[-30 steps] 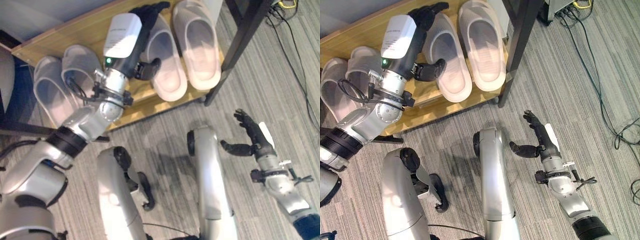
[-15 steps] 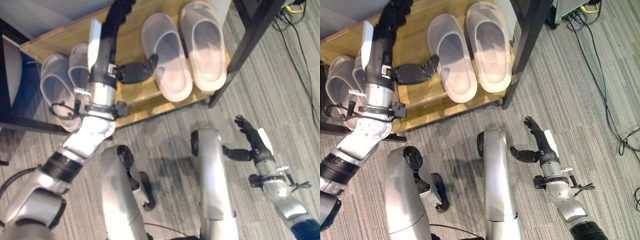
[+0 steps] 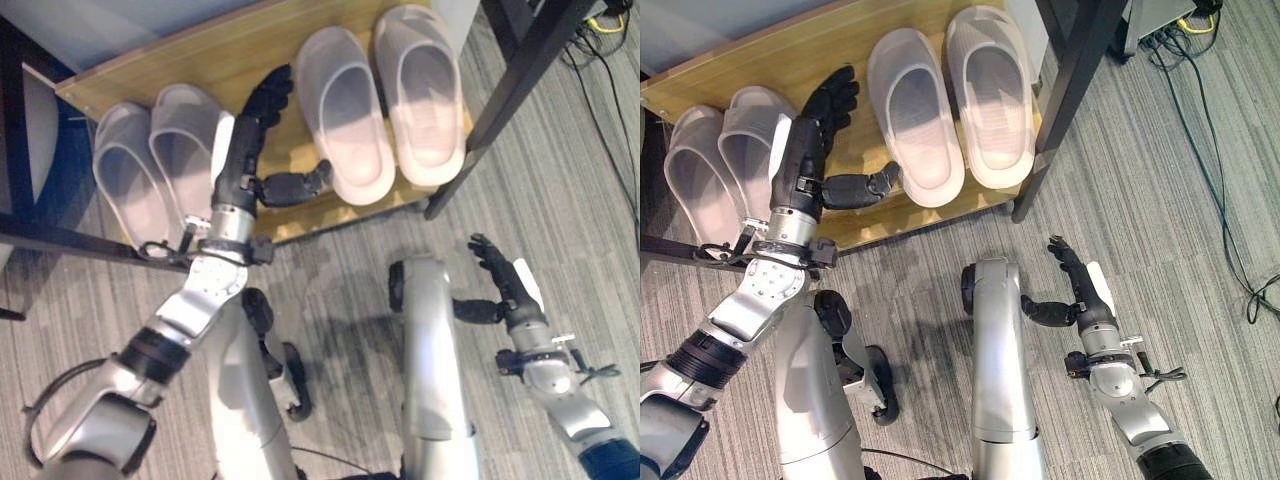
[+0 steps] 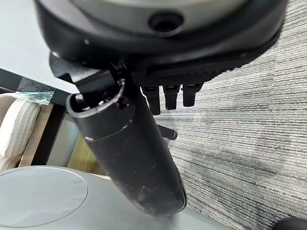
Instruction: Arrange the slippers neatly on the shoe rack.
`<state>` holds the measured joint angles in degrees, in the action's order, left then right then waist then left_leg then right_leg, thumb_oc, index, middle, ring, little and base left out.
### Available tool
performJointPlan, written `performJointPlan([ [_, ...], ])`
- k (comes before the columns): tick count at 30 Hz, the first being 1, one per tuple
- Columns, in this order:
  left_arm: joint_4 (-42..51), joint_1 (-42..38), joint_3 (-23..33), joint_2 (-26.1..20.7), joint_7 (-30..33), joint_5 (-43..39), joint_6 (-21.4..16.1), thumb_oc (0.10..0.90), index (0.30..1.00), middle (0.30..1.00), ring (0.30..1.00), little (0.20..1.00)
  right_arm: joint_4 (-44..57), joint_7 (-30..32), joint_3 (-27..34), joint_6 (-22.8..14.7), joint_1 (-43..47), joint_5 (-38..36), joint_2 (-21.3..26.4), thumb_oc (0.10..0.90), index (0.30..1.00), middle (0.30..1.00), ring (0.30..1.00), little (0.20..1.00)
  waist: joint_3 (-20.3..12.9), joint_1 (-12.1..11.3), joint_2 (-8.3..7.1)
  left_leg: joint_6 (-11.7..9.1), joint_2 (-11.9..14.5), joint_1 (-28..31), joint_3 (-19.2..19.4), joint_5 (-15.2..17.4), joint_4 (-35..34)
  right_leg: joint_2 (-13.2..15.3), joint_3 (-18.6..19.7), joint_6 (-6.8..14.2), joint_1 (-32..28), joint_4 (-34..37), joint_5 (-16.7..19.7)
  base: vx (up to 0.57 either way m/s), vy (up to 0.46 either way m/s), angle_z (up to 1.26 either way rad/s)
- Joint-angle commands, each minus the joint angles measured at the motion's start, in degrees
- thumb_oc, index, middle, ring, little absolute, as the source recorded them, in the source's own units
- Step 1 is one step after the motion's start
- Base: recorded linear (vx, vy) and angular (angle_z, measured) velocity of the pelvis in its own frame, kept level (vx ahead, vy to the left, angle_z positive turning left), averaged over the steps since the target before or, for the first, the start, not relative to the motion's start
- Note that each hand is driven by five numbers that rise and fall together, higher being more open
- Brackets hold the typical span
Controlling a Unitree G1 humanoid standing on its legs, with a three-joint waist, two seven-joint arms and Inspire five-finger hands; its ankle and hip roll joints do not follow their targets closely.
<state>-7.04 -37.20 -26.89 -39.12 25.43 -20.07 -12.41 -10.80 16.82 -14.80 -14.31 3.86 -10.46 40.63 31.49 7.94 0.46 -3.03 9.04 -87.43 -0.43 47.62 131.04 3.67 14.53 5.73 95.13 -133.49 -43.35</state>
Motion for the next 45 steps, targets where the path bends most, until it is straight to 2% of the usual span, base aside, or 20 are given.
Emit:
performJointPlan([
  [1,-0.31,-8.01,1.79,1.95,0.26,0.30,-3.42,0.800,0.900,0.900,0.900,0.900,8.55,2.04,3.12,-3.33,2.76,1.49,1.23,0.800,0.900,0.900,0.900,0.900,-1.70,-0.35,-0.30,0.17,-2.92,-2.52,-2.80,-3.34,-4.00,5.29,1.02,-3.34,-5.17,-3.33,-3.51,0.00,0.000,0.00],
  [8,-6.38,-11.14,0.06,3.71,1.17,1.28,-2.32,0.800,0.900,0.900,0.900,0.900,7.29,2.52,1.77,-3.23,3.83,1.72,1.07,0.800,0.900,0.900,0.900,0.900,-1.70,0.26,-0.58,0.43,-2.85,-2.52,-2.80,-3.40,-3.93,5.56,1.12,-3.26,-5.17,-3.07,-3.49,0.00,0.000,0.00],
  [17,-15.19,-19.46,-2.14,4.16,2.78,0.92,-1.99,0.800,0.900,0.900,0.900,0.900,6.48,2.61,-0.83,-3.95,6.06,1.18,0.85,0.800,0.900,0.900,0.900,0.900,-1.70,1.28,-1.53,0.59,-2.84,-2.52,-2.35,-3.63,-3.94,5.44,1.64,-3.15,-5.17,-2.97,-3.35,0.00,0.000,0.00],
  [26,-17.06,-23.34,-3.22,5.75,3.18,0.52,-2.06,0.800,0.900,0.900,0.900,0.900,6.49,2.42,-1.91,-3.91,6.62,1.52,1.21,0.800,0.900,0.900,0.900,0.900,-1.70,2.09,-2.20,0.52,-2.94,-2.52,-1.92,-3.79,-3.57,5.16,2.18,-3.00,-5.17,-3.29,-3.16,0.00,0.000,0.00],
  [32,-17.92,-24.71,-3.30,4.24,3.43,1.37,-1.97,0.800,0.900,0.900,0.900,0.900,6.55,2.35,-1.85,-3.93,6.18,1.81,1.25,0.800,0.900,0.900,0.900,0.900,-1.70,1.96,-2.07,0.45,-2.82,-2.52,-2.23,-3.70,-3.09,4.96,2.26,-2.97,-5.17,-3.44,-2.97,0.00,0.000,0.00],
  [37,-14.21,-23.49,-0.83,-0.27,4.28,2.24,-2.84,0.800,0.900,0.900,0.900,0.900,6.83,2.10,-0.11,-4.07,4.63,2.52,1.08,0.800,0.900,0.900,0.900,0.900,-1.70,1.32,-1.58,0.15,-2.99,-2.52,-2.53,-3.69,-2.95,4.89,2.22,-2.69,-5.17,-3.47,-2.69,0.00,0.000,0.00],
  [40,-7.84,-20.28,1.79,-3.26,4.57,3.33,-3.85,0.800,0.900,0.900,0.900,0.900,7.01,2.04,1.08,-4.10,3.46,3.43,0.66,0.800,0.900,0.900,0.900,0.900,-1.70,0.40,-1.22,0.08,-3.16,-2.52,-2.51,-3.54,-2.72,4.59,2.21,-2.70,-5.17,-3.89,-2.31,0.00,0.000,0.00],
  [42,-0.38,-15.48,4.52,-4.66,4.35,5.19,-4.65,0.800,0.900,0.900,0.900,0.900,6.84,1.81,1.82,-4.07,3.11,4.14,0.05,0.800,0.900,0.900,0.900,0.900,-1.70,-0.65,-1.17,-0.05,-3.45,-2.52,-2.35,-3.67,-3.22,4.37,2.26,-2.90,-5.17,-3.83,-1.71,0.00,0.000,0.00],
  [45,4.76,-11.37,7.00,-4.62,3.79,6.15,-5.01,0.800,0.900,0.900,0.900,0.900,6.98,1.94,2.39,-4.12,2.92,4.55,-0.24,0.800,0.900,0.900,0.900,0.900,-1.70,-1.18,-1.37,-0.07,-3.61,-2.52,-1.91,-3.83,-3.98,4.12,2.46,-3.11,-5.17,-3.45,-1.03,-0.01,-0.011,0.01],
])
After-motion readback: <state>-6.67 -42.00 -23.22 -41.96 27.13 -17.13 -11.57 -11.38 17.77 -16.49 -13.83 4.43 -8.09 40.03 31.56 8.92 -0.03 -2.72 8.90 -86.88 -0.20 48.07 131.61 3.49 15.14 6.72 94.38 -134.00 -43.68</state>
